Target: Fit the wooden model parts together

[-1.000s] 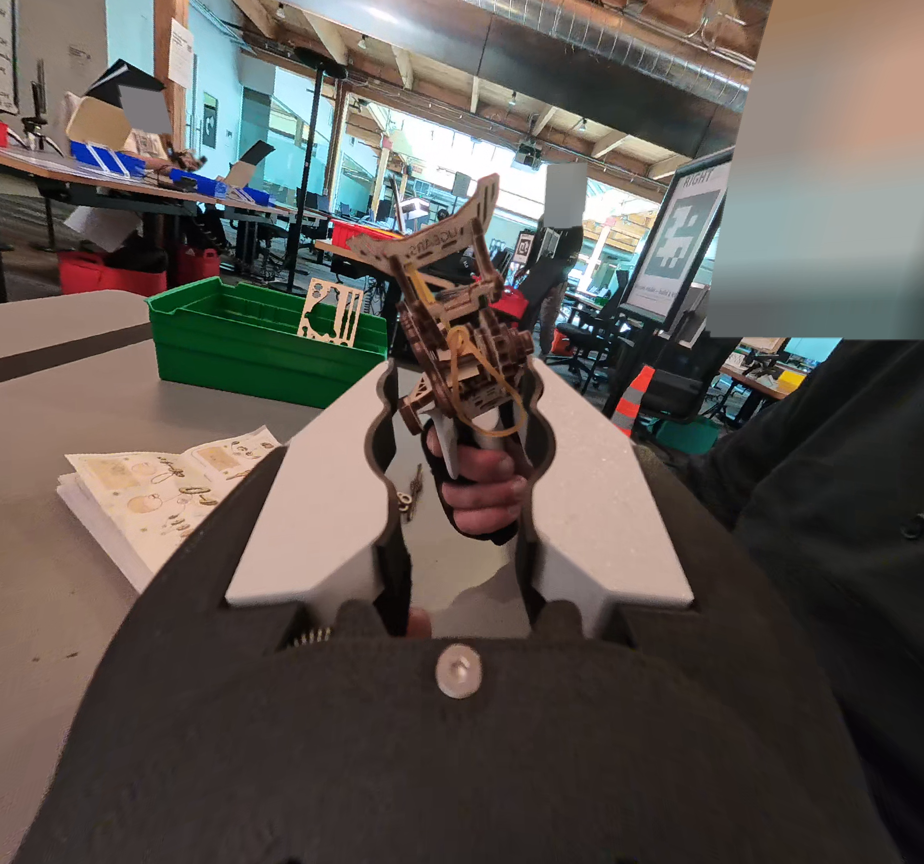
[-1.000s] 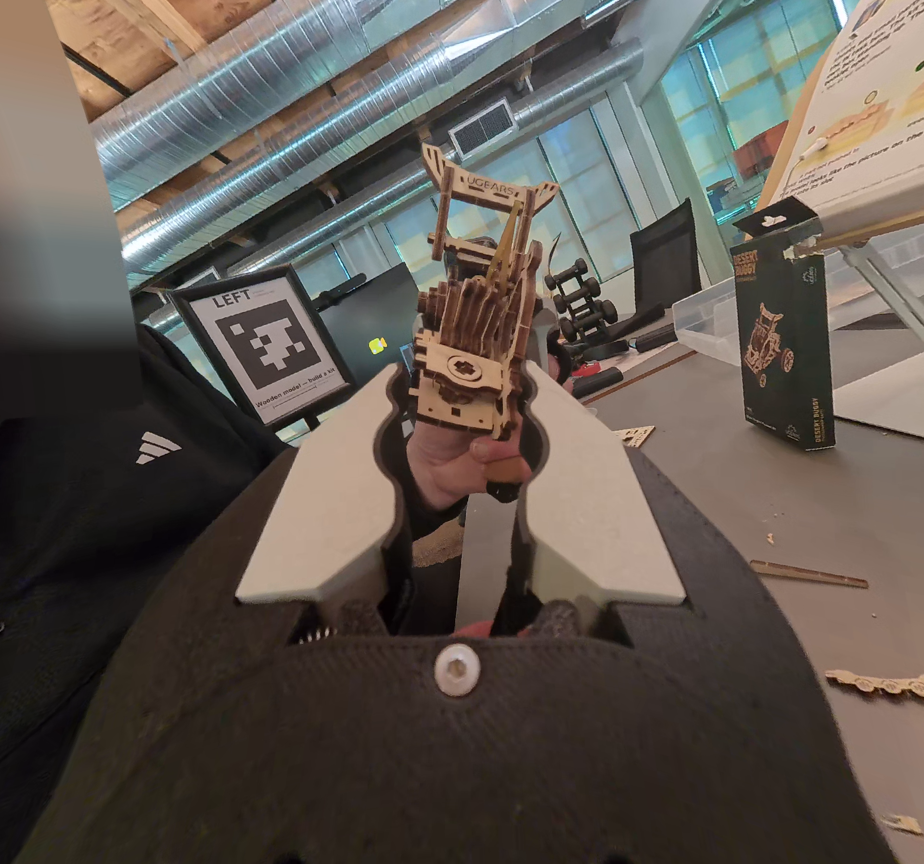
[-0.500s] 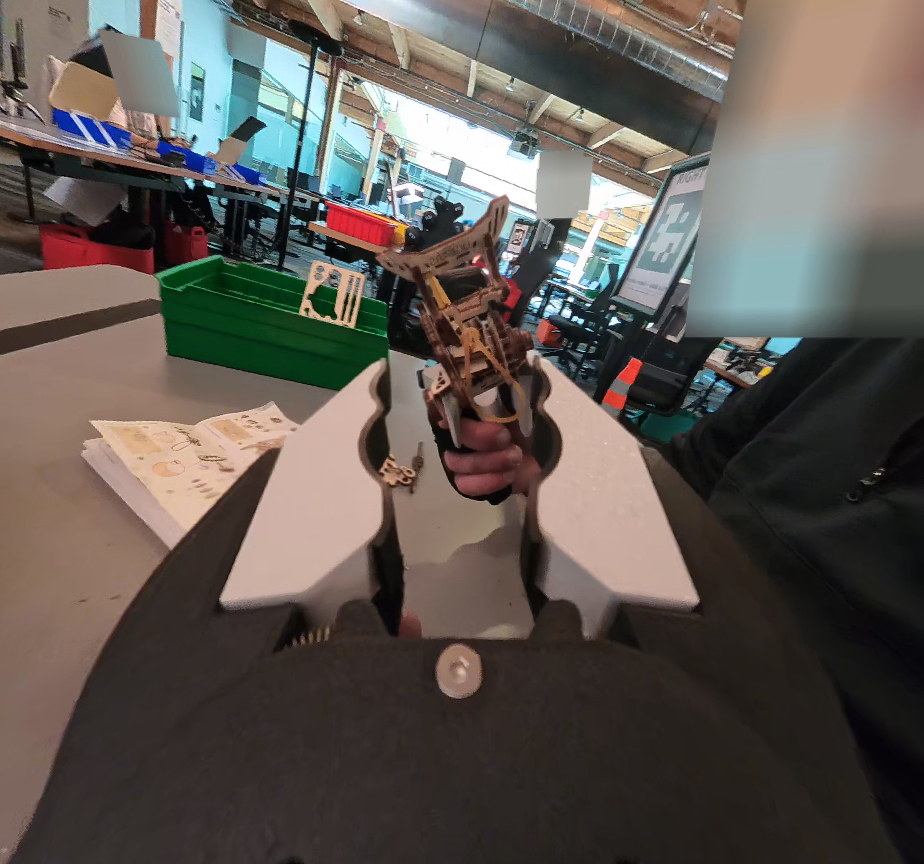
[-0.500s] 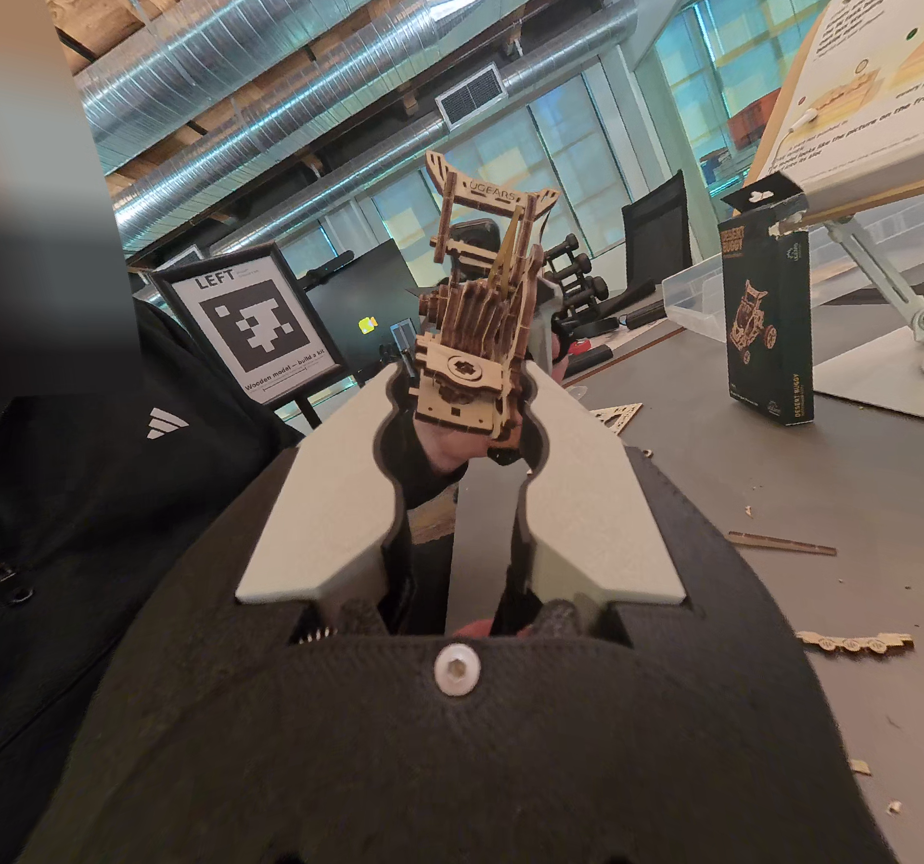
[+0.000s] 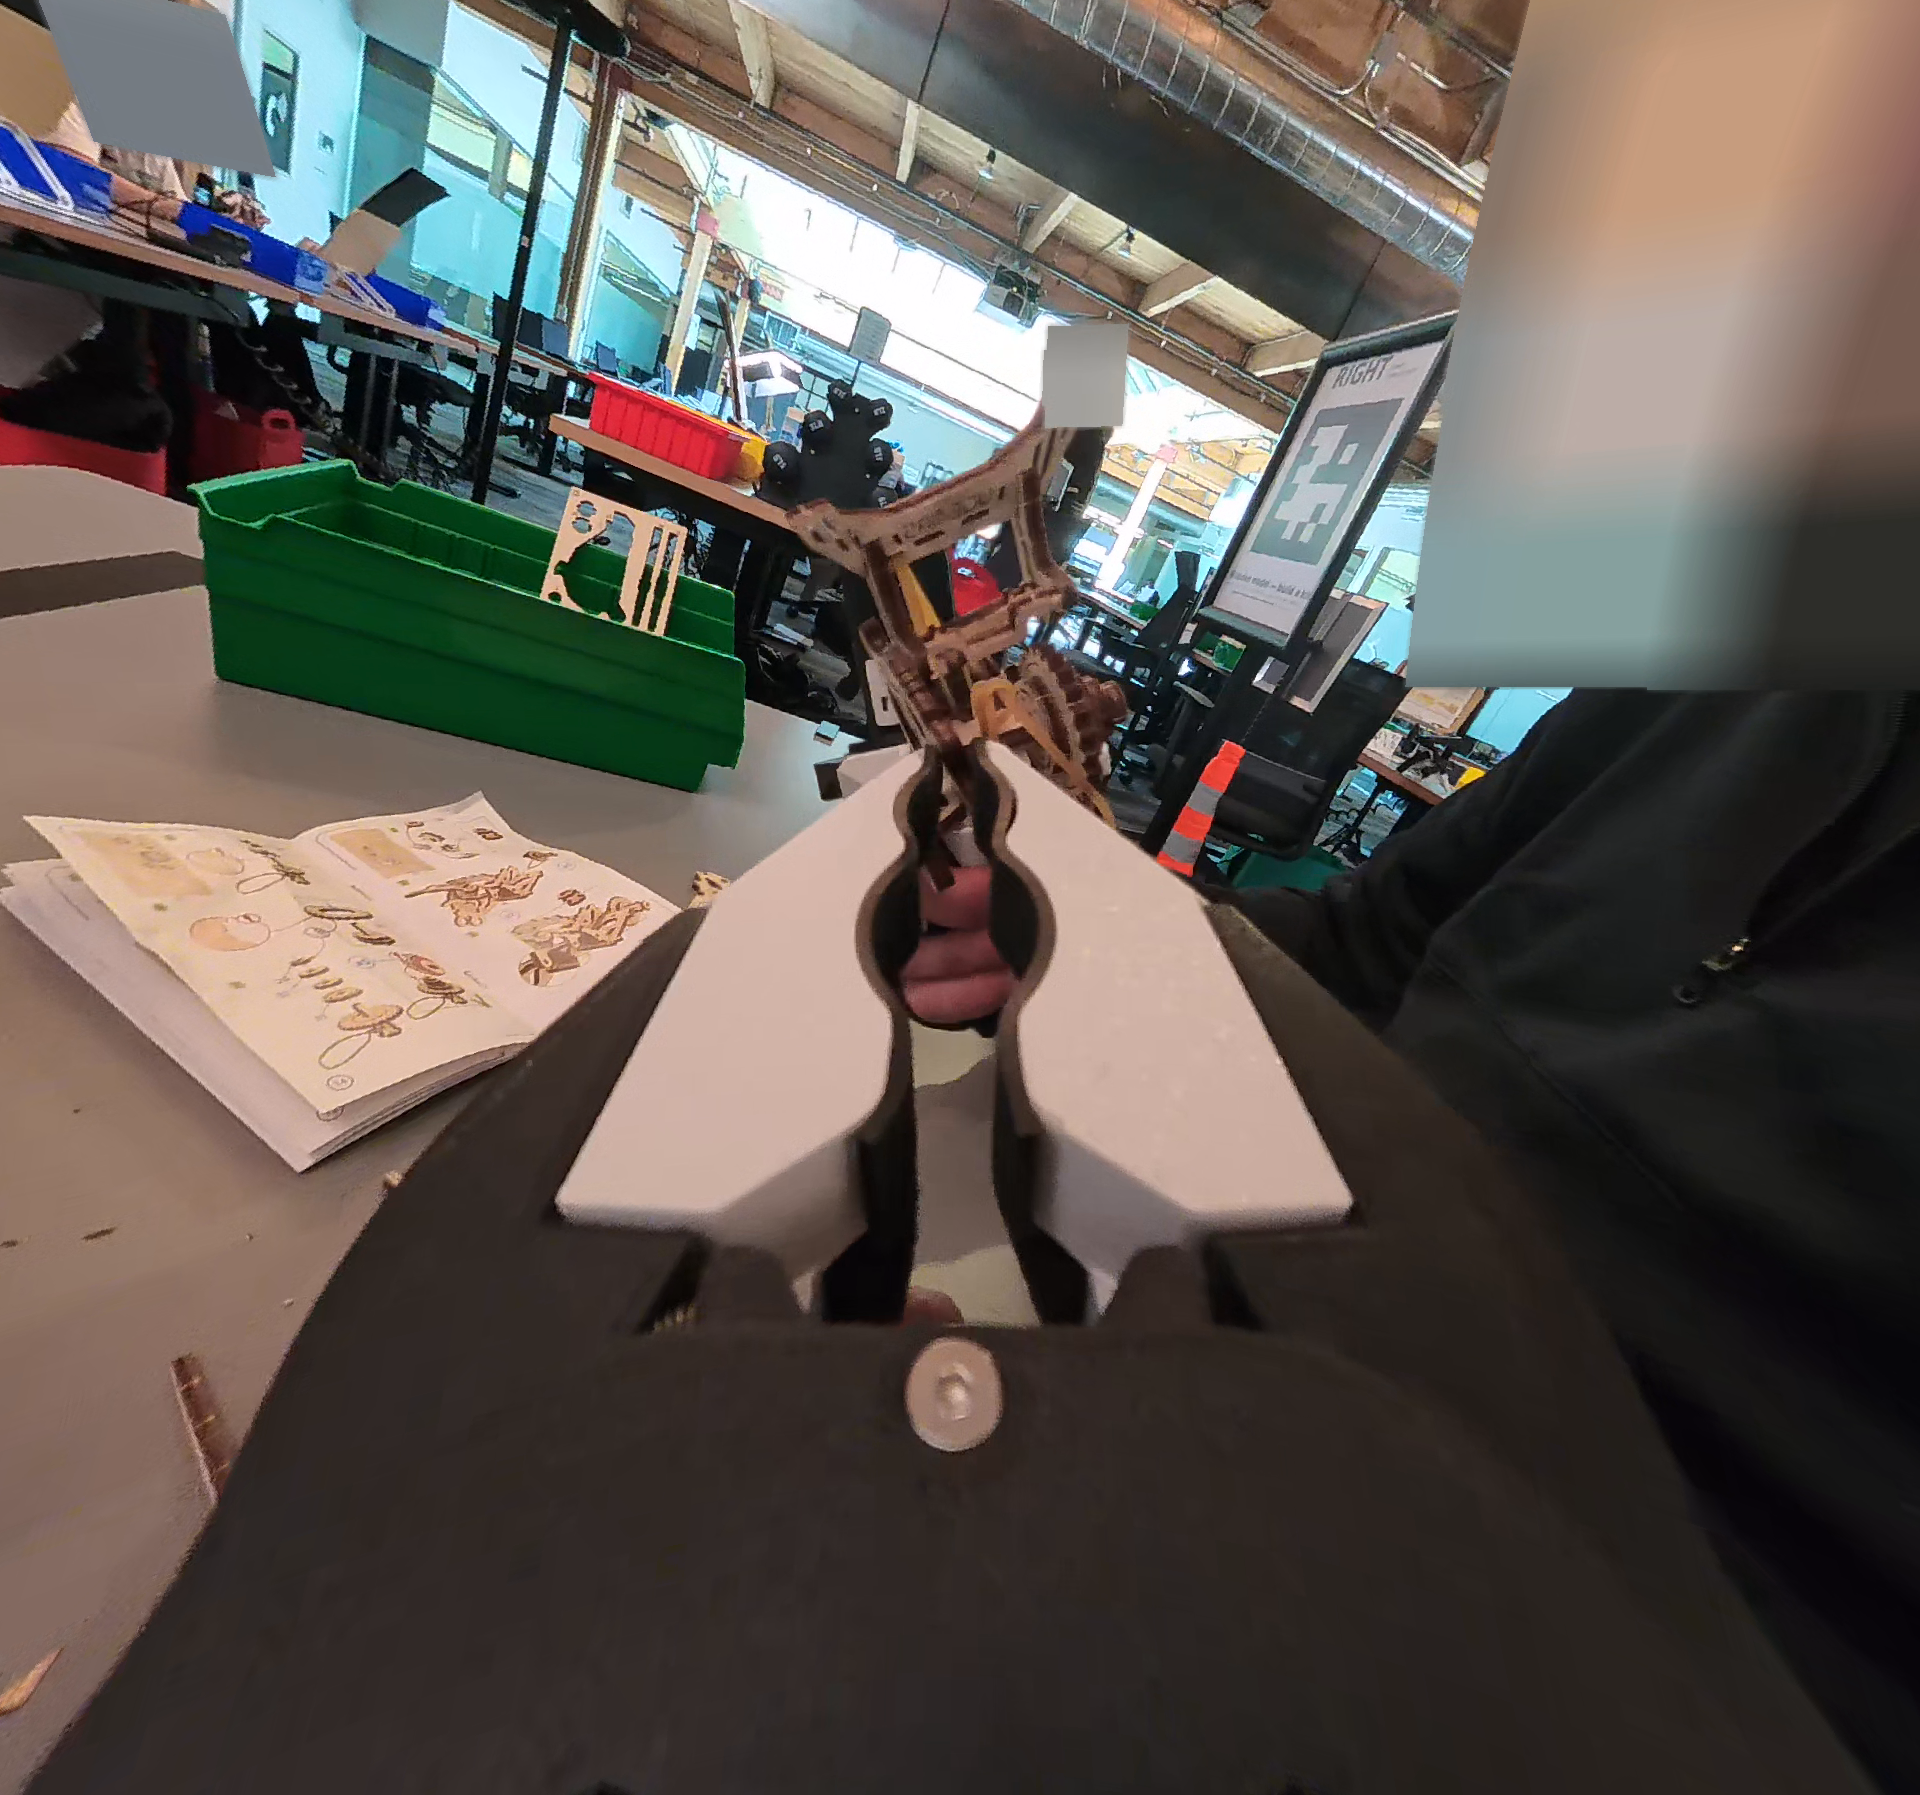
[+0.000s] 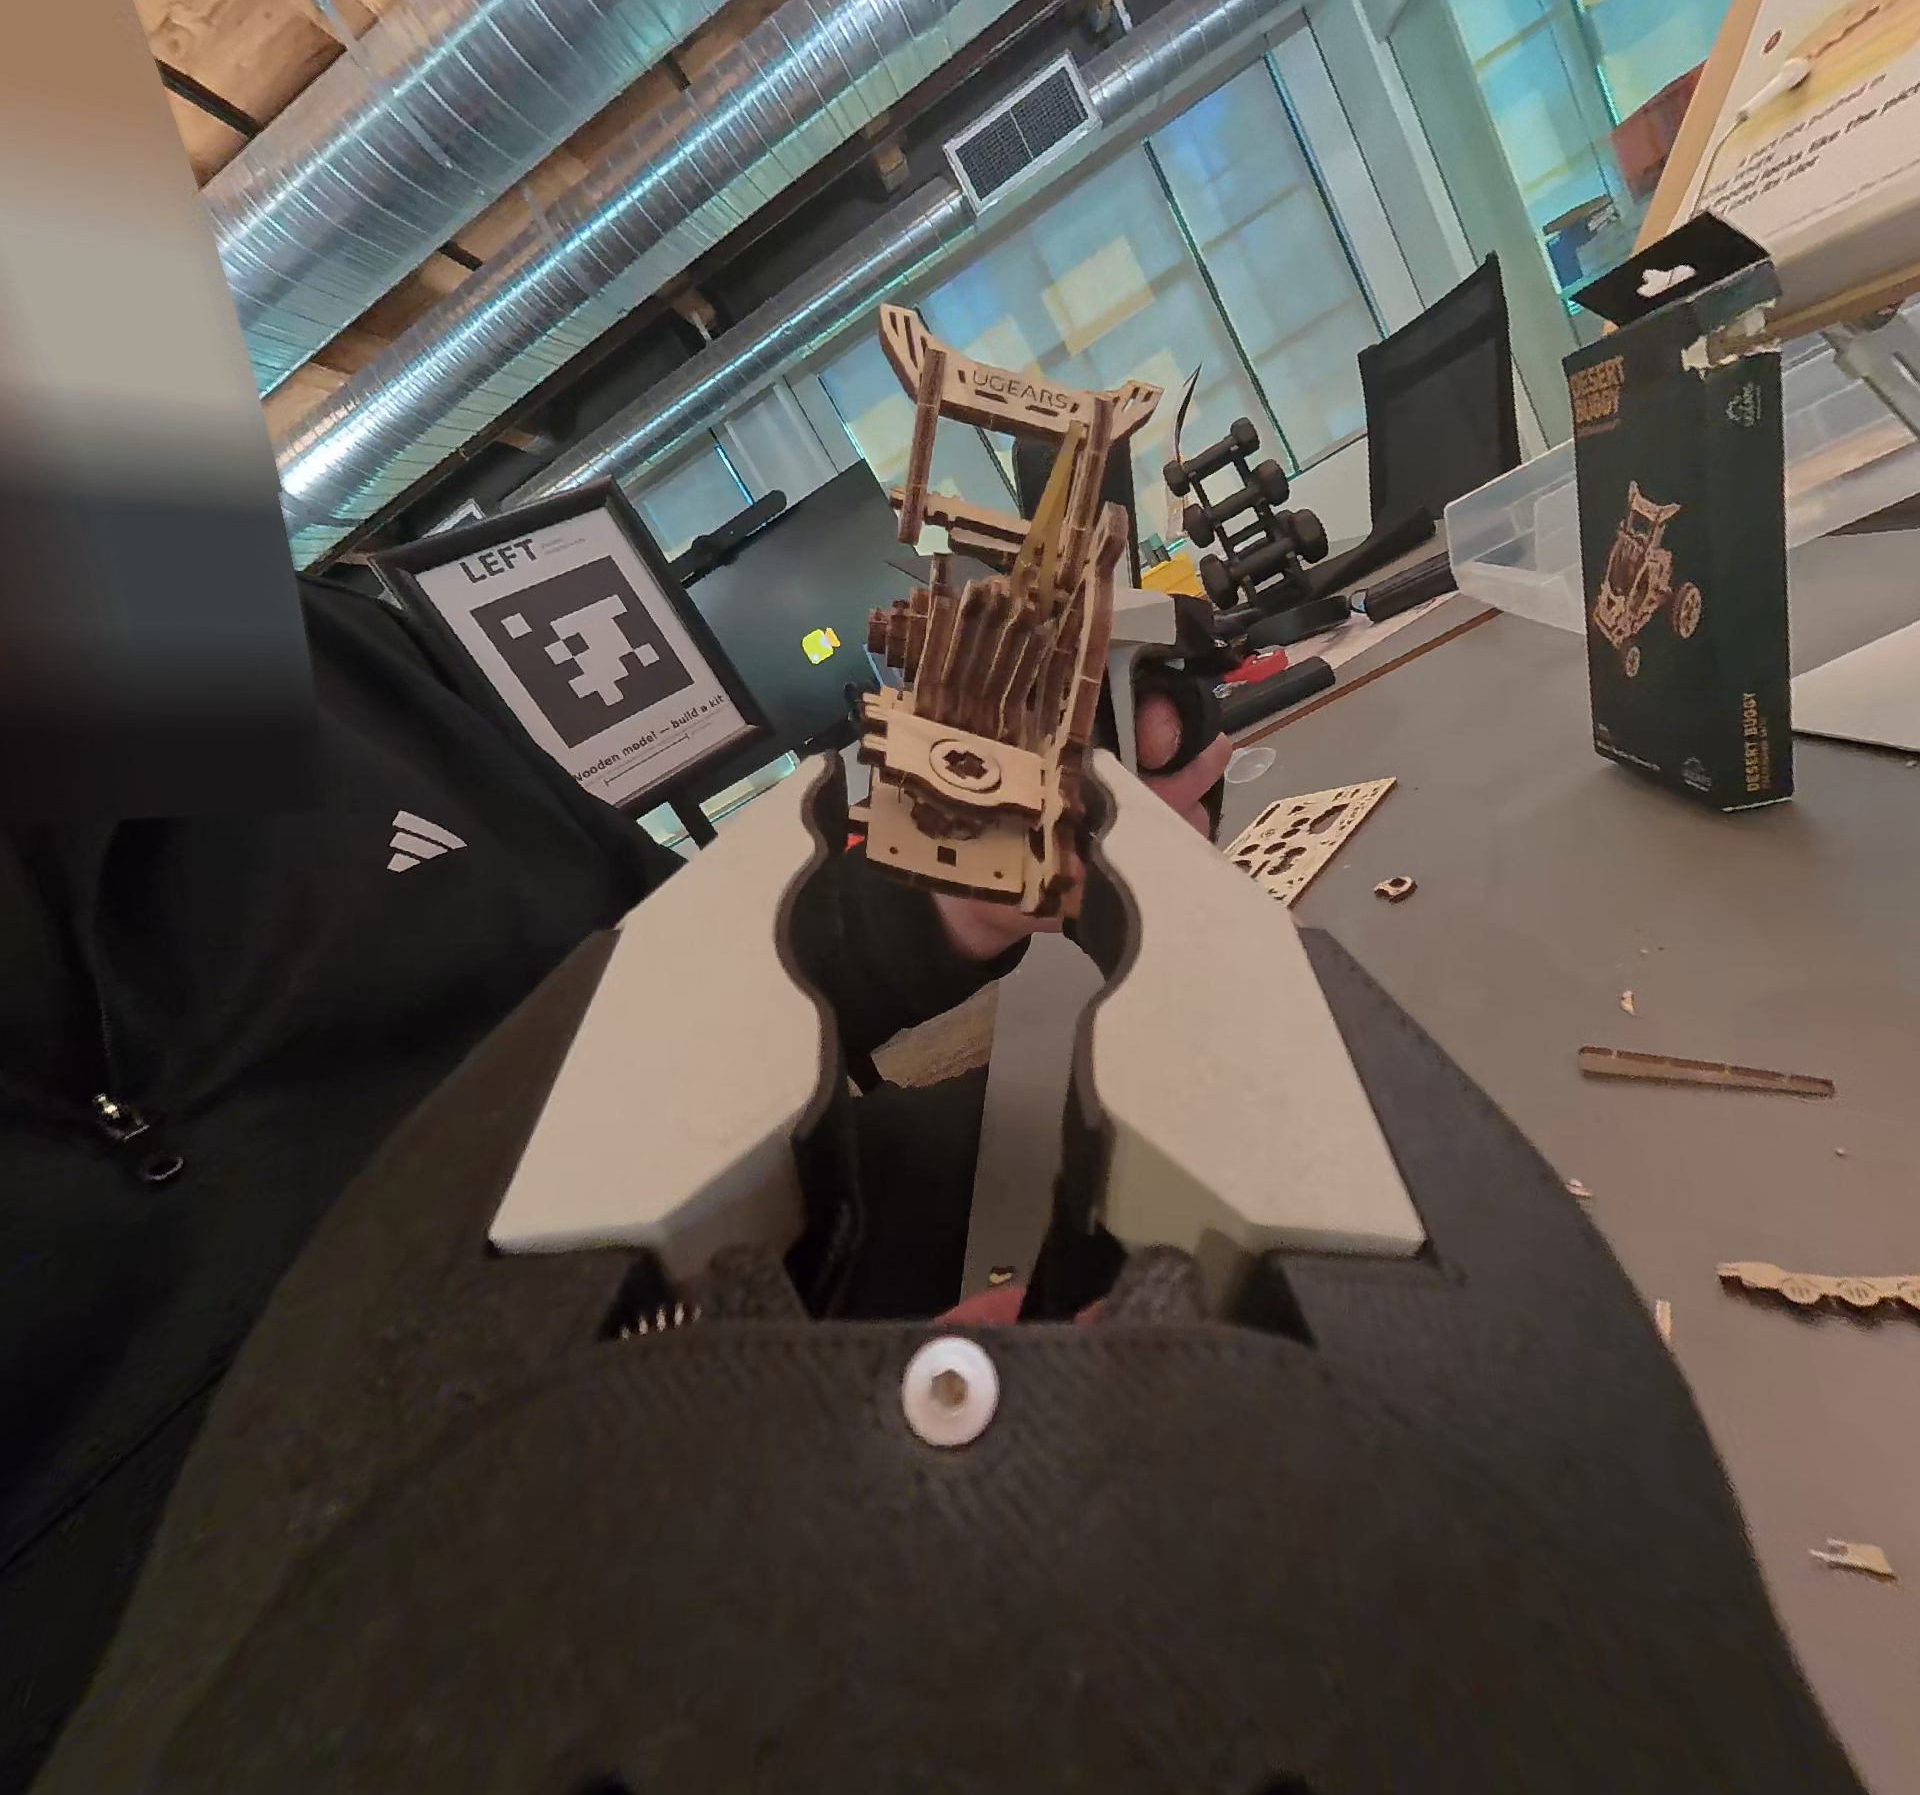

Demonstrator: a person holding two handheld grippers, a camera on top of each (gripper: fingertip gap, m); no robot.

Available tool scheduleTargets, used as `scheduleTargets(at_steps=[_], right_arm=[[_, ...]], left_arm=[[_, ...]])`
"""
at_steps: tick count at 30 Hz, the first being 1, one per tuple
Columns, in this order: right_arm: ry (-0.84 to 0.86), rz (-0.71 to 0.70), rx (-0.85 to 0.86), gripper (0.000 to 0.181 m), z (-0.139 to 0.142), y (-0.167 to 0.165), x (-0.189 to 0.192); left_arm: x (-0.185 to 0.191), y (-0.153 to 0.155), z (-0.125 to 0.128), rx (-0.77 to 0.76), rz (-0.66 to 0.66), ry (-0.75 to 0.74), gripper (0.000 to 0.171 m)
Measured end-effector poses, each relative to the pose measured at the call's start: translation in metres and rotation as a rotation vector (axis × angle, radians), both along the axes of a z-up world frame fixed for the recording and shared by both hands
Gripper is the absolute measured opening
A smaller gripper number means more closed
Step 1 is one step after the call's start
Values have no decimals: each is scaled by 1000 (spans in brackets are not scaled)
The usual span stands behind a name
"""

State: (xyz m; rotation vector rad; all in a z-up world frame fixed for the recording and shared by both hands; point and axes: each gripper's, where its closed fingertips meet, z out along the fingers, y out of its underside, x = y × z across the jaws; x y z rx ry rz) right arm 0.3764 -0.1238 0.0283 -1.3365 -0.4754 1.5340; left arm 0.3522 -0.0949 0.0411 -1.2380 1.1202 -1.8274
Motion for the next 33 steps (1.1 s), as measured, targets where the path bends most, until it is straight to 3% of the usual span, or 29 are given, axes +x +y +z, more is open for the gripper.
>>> scheduleTargets(at_steps=[4,7,13,22,26,33], right_arm=[[-1,-27,-10,41,-5,2,1],[4,-59,-38,52,-10,7,6],[-59,-135,-103,51,-26,12,25],[-203,-292,-37,51,-18,-12,78],[-367,-408,-7,55,-22,-23,105],[-1014,-549,-99,60,-99,-41,169]], left_arm=[[2,3,-5,-41,20,-30,2],[2,10,-10,-106,41,-63,0],[4,24,-25,-182,92,-66,1],[-5,34,-16,-250,-36,-261,0],[-6,43,-14,-262,-53,-296,0],[10,52,-34,-264,23,-147,0]])
